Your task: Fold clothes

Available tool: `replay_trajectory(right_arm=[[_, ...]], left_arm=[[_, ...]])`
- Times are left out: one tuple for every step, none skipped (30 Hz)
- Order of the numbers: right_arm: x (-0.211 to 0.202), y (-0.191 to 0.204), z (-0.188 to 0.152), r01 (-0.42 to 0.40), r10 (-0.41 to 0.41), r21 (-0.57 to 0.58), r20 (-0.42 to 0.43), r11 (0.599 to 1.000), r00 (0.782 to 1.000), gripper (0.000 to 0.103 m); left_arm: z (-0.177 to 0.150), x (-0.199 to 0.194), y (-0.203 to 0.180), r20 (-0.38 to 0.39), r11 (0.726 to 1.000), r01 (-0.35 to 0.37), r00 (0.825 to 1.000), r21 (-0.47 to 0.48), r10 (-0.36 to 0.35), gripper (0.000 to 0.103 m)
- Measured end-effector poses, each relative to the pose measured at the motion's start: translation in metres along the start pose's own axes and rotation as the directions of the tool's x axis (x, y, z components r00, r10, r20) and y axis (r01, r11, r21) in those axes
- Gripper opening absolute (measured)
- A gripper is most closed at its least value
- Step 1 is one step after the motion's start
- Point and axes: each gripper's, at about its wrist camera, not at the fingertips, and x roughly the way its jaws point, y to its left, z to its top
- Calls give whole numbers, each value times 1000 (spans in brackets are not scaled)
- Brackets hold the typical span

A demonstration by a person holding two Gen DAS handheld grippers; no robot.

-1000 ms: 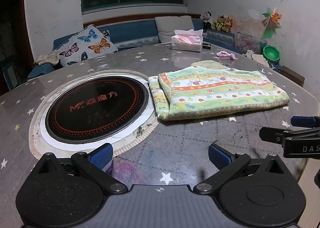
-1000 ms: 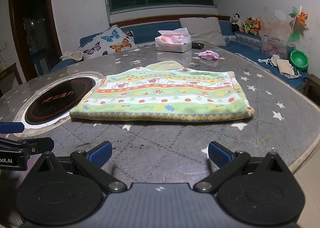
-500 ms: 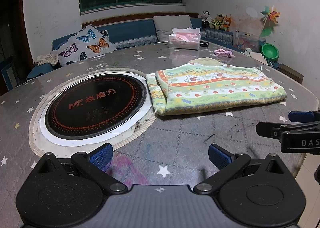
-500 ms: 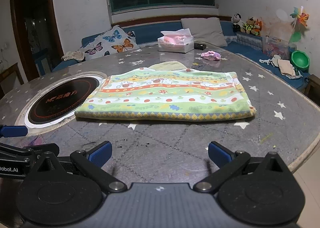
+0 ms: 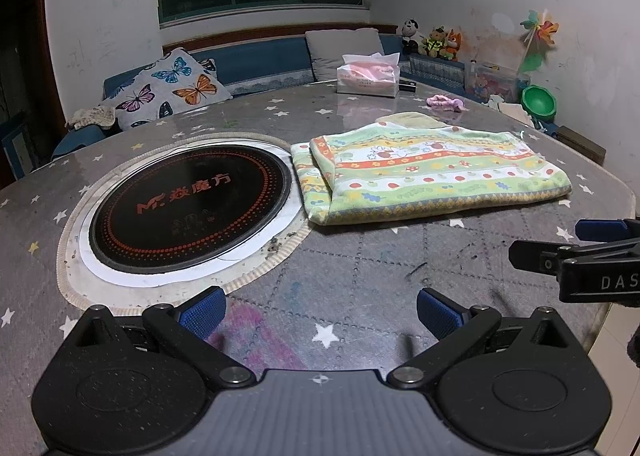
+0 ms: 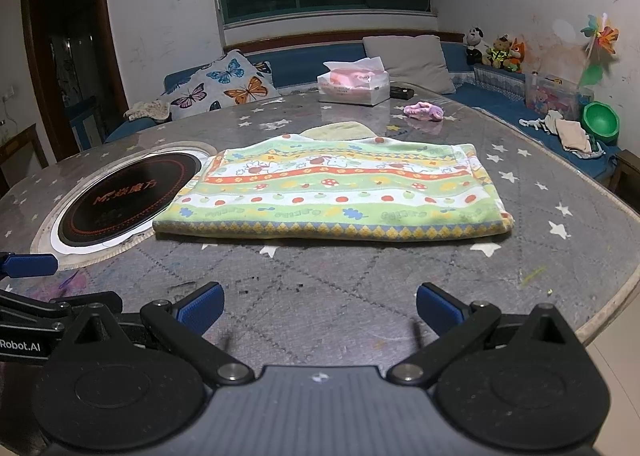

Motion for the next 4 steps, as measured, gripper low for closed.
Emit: replay_trajectory(right_arm=[[0,0,0,0,0,0,-1,1000,1000,103],[0,0,0,1,-1,0,-2,1000,1000,103],[0,0,0,2,-2,0,-3,1000,1000,103],[1,0,-1,2,-2,1,-4,1000,1000,103]], left_arm=[[0,0,0,0,1000,-2,1000,-3,2,103],[0,1,0,-1,1000,-5,1000,-4,5,103],[0,1,1,-2,1000,-7,1000,-5,7,103],[0,1,1,-3,1000,-4,1000,-5,4,103]])
